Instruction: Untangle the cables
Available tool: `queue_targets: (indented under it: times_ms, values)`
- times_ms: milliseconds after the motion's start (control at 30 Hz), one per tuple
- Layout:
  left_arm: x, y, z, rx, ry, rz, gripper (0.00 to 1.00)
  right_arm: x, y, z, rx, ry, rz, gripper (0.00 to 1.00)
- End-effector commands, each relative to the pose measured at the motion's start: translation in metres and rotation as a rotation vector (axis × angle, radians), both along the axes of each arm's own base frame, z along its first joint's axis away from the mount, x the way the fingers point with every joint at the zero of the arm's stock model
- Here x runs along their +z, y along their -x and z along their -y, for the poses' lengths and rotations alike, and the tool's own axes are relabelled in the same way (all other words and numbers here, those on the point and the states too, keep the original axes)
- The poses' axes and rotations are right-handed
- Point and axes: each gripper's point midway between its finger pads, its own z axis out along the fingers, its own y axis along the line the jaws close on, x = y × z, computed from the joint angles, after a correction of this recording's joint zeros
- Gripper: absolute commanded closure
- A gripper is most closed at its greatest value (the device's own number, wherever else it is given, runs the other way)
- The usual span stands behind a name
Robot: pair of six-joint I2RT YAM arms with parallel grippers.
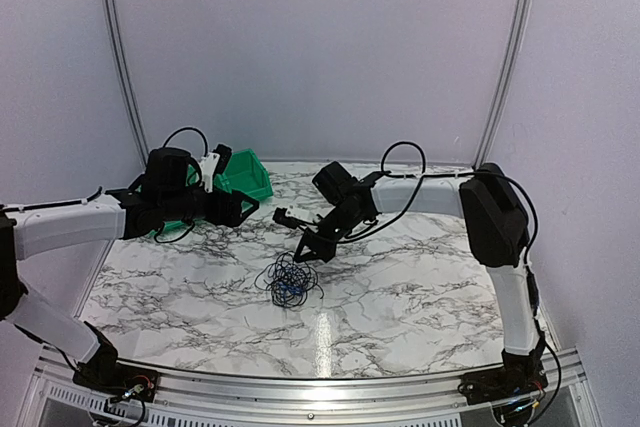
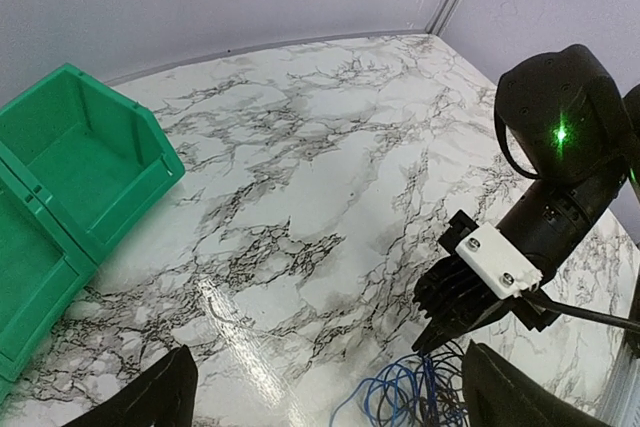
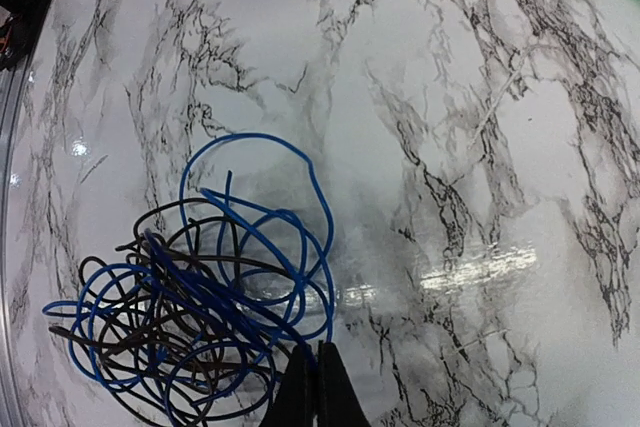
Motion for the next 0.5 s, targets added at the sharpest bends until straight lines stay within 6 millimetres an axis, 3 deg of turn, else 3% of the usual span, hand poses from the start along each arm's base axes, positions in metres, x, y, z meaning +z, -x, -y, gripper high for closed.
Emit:
queue_targets:
  times_ms: [0,200,333,467]
  values:
    - [0.001,-0.003,0.012,-0.005,0.056,-0.039,0.05,0.055,-0.003,-0.013,0.001,-0.1,0.058,1.0]
    - [-0.002,0.007,0.04,-0.037,0.116,-0.065,0.06,0.107,0.0,-0.009,-0.019,-0.178,0.121,1.0]
    - [0.0,0.012,0.05,-0.029,0.205,-0.071,0.06,0.12,0.001,-0.006,-0.035,-0.196,0.134,1.0]
    - [-0.012,0.016,0.055,-0.012,0.283,-0.085,0.09,0.127,-0.001,-0.006,-0.054,-0.205,0.138,1.0]
